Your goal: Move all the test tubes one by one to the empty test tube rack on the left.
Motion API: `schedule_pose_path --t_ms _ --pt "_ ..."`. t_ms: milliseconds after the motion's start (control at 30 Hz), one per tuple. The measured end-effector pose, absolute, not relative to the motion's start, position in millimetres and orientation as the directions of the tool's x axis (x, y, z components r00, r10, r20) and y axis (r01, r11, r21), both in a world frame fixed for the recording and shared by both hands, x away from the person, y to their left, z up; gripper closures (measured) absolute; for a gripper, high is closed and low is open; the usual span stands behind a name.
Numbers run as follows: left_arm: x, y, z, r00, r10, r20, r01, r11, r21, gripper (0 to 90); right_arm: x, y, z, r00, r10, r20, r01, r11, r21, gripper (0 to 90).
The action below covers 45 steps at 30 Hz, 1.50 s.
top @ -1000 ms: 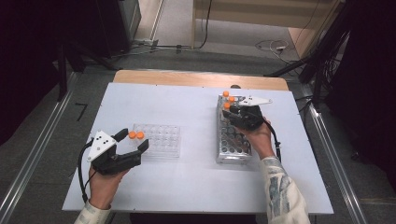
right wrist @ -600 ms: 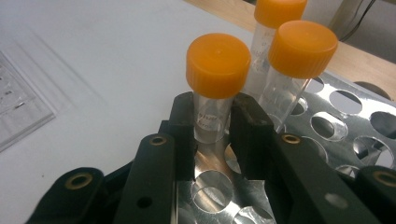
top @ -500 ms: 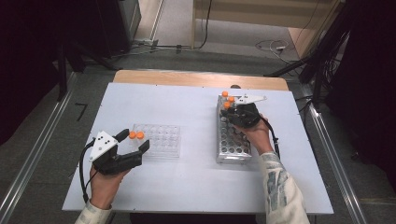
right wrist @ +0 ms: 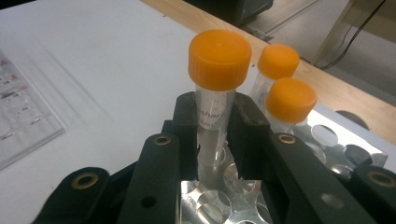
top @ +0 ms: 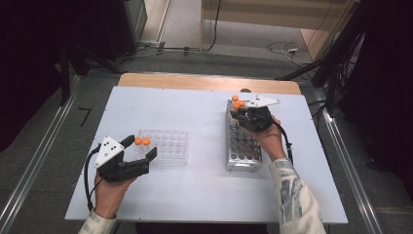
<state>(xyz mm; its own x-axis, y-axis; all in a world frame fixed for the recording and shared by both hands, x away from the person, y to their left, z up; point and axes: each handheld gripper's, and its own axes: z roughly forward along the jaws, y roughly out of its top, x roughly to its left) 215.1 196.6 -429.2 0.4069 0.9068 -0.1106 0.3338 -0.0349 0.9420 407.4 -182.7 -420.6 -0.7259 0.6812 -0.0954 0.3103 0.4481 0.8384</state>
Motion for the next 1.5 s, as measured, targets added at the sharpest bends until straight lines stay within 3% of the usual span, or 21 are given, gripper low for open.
schedule_pose_path --t_ms 533,1500 --pt "213.1 196.4 -426.5 0.409 0.906 -0.108 0.326 -0.034 0.945 14.1 382.1 -179.0 -385.5 -0.749 0.652 -0.116 0.236 0.427 0.873 71.9" --pt "209.7 184.4 -424.1 0.444 0.891 -0.098 0.321 -0.055 0.945 14.8 311.2 -125.0 -398.4 -0.894 0.442 -0.073 0.178 0.499 0.848 71.9"
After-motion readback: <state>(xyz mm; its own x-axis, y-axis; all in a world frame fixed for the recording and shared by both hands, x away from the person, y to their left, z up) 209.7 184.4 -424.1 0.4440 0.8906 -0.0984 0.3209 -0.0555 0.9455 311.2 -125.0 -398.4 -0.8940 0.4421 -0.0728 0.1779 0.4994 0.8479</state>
